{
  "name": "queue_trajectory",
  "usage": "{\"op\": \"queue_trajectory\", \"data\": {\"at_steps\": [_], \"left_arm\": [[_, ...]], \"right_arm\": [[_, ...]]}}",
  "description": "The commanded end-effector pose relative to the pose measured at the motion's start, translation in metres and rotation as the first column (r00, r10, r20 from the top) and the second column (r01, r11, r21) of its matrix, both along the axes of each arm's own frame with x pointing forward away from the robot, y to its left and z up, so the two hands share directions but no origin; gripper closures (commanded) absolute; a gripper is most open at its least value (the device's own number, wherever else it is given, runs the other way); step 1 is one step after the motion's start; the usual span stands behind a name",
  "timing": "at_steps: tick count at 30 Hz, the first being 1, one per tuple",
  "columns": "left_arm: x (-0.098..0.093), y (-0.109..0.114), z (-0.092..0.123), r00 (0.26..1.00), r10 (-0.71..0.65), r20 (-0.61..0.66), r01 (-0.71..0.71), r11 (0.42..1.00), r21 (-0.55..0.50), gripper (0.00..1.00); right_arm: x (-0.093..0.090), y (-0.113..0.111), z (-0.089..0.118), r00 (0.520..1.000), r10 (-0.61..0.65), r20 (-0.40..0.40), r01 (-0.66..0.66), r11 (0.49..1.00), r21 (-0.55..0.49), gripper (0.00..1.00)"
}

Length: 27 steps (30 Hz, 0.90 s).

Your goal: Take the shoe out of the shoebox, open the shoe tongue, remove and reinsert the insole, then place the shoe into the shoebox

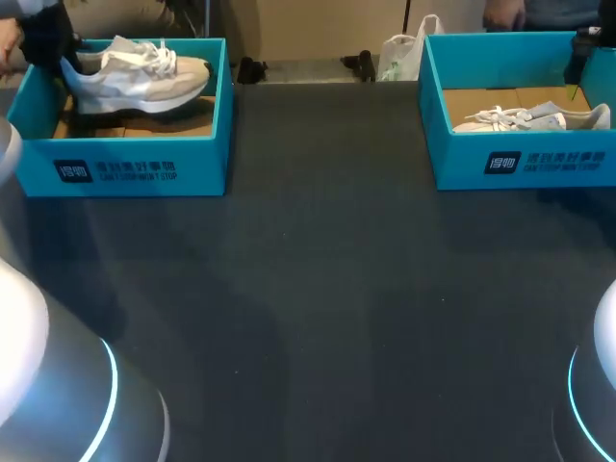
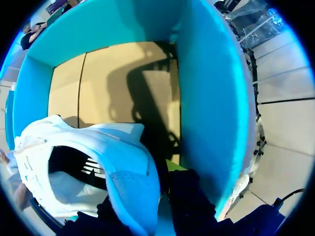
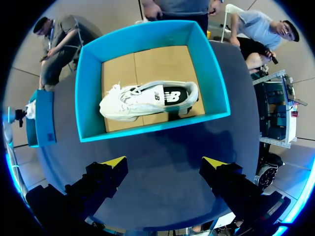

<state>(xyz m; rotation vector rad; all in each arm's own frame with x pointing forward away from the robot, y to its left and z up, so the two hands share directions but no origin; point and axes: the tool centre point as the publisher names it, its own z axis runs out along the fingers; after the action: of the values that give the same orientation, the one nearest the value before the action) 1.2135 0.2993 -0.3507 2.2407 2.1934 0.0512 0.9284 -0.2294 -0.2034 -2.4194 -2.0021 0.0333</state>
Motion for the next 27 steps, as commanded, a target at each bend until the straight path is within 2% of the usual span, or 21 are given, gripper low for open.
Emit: {"op": "queue_trajectory", "data": {"at_steps": [1,16,21,27], "left_arm": [[-0.004,0.006,0.027,0.999,0.008,-0.040,-0.008,1.000,-0.012,1.00],[-0.039,0.006,0.105,0.997,0.025,0.067,-0.026,1.000,0.011,1.00],[-0.057,-0.004,0.131,0.993,0.047,0.109,-0.051,0.998,0.035,1.00],[-0.087,-0.015,0.161,0.993,0.040,0.107,-0.039,0.999,-0.013,1.00]], "right_arm": [[-0.001,0.000,0.000,1.000,-0.001,0.003,0.001,1.000,-0.001,0.00],[-0.001,0.000,0.000,1.000,-0.001,0.003,0.001,1.000,-0.001,0.00],[-0.001,0.000,0.000,1.000,-0.001,0.003,0.001,1.000,-0.001,0.00],[-0.001,0.000,0.000,1.000,-0.001,0.003,0.001,1.000,-0.001,0.00]]}}
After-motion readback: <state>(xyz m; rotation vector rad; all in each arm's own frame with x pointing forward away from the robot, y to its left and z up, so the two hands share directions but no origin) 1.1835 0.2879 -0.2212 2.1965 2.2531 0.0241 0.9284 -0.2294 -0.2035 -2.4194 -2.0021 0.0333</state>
